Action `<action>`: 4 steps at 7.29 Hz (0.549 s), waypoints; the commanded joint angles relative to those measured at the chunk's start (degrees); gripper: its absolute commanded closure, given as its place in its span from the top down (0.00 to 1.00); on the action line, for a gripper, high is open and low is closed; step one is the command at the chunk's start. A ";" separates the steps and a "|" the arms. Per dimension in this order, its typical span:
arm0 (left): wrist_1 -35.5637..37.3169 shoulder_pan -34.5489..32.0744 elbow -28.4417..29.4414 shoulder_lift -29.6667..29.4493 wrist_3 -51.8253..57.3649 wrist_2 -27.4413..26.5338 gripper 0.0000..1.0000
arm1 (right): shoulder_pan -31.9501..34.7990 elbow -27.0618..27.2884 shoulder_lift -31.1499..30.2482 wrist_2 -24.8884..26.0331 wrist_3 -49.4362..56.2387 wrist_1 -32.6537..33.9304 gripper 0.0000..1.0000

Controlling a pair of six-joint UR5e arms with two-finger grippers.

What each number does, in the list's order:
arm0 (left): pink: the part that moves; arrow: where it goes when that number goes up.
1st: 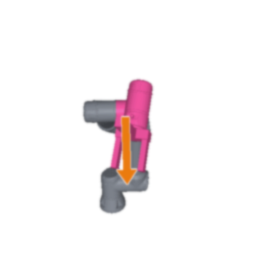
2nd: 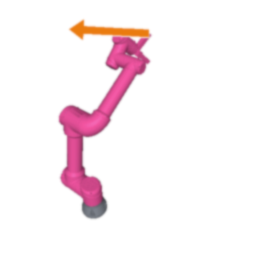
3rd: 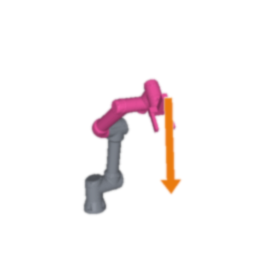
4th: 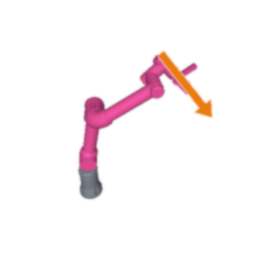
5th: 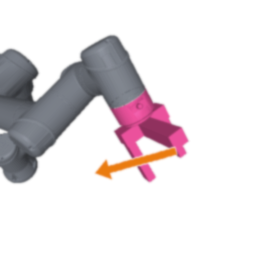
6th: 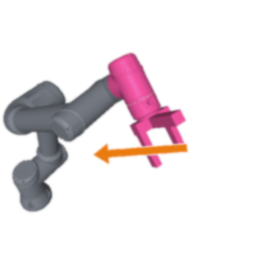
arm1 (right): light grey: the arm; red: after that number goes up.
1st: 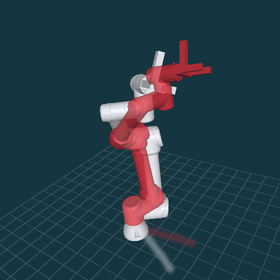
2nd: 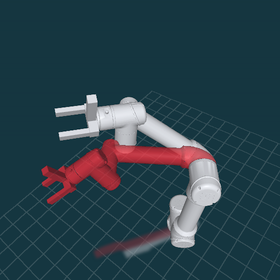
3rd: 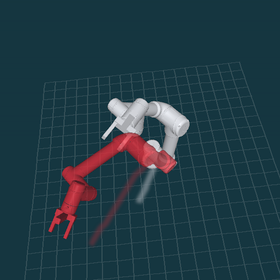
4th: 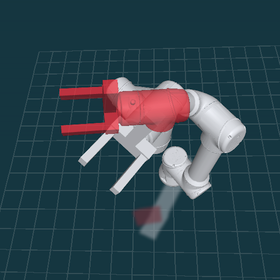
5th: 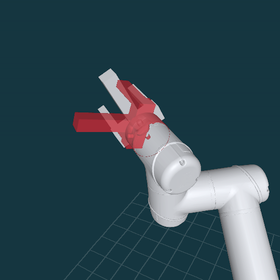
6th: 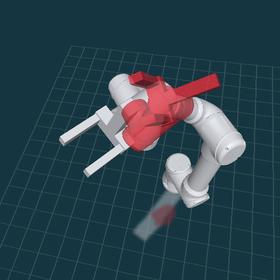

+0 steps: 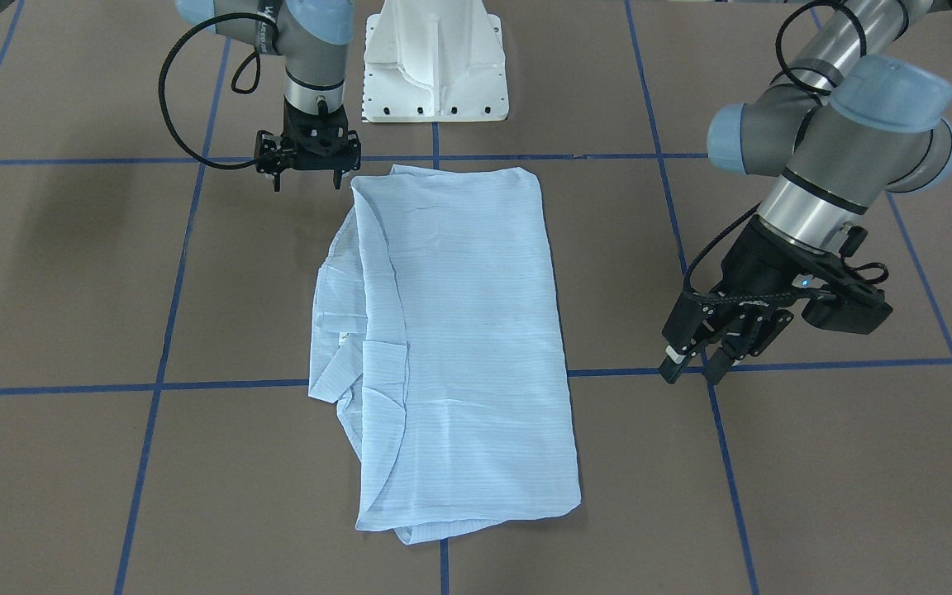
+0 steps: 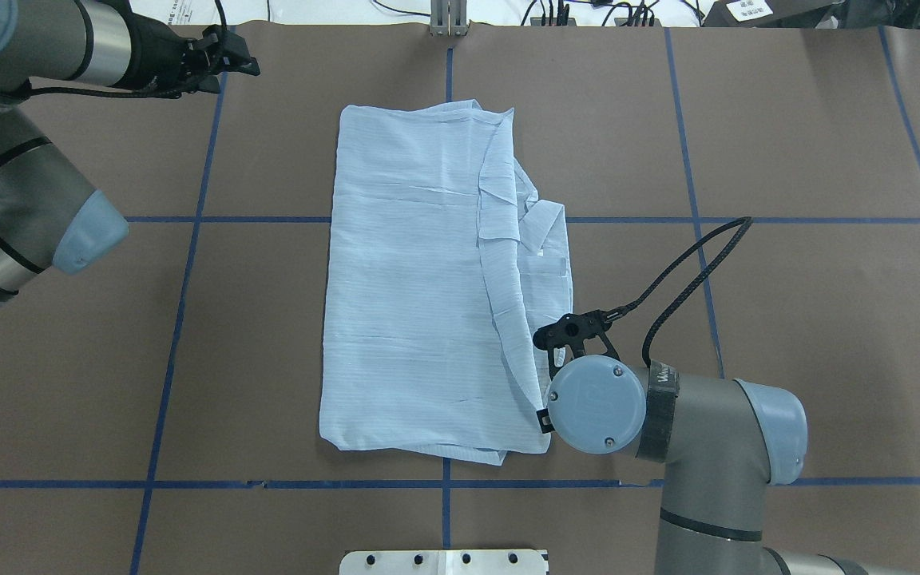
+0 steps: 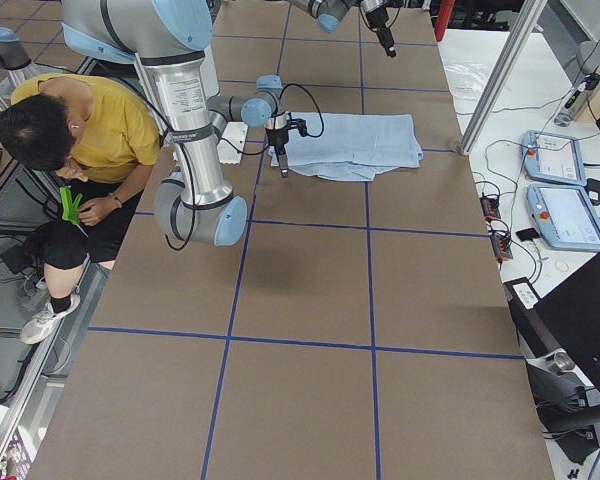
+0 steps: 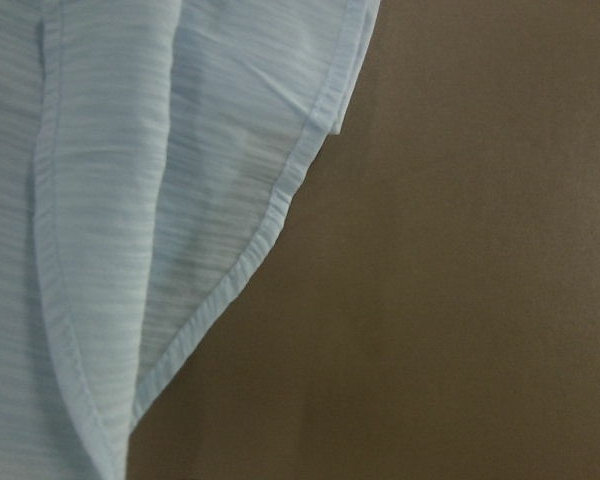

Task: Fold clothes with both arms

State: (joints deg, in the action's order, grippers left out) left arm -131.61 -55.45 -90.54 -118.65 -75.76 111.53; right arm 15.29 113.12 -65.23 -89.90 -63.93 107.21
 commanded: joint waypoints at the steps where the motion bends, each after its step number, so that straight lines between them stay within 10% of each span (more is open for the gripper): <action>1: 1.70 0.00 -1.39 0.00 0.00 0.00 0.70 | 1.13 -2.44 2.37 0.51 0.29 -4.17 1.00; 4: 1.71 -0.09 -1.48 0.00 0.00 0.00 0.70 | 2.55 -12.21 8.71 0.60 1.25 -8.33 1.00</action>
State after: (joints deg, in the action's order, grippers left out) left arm -129.95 -55.53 -91.97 -118.65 -75.76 111.53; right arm 17.36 103.97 -58.16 -89.32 -63.31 100.04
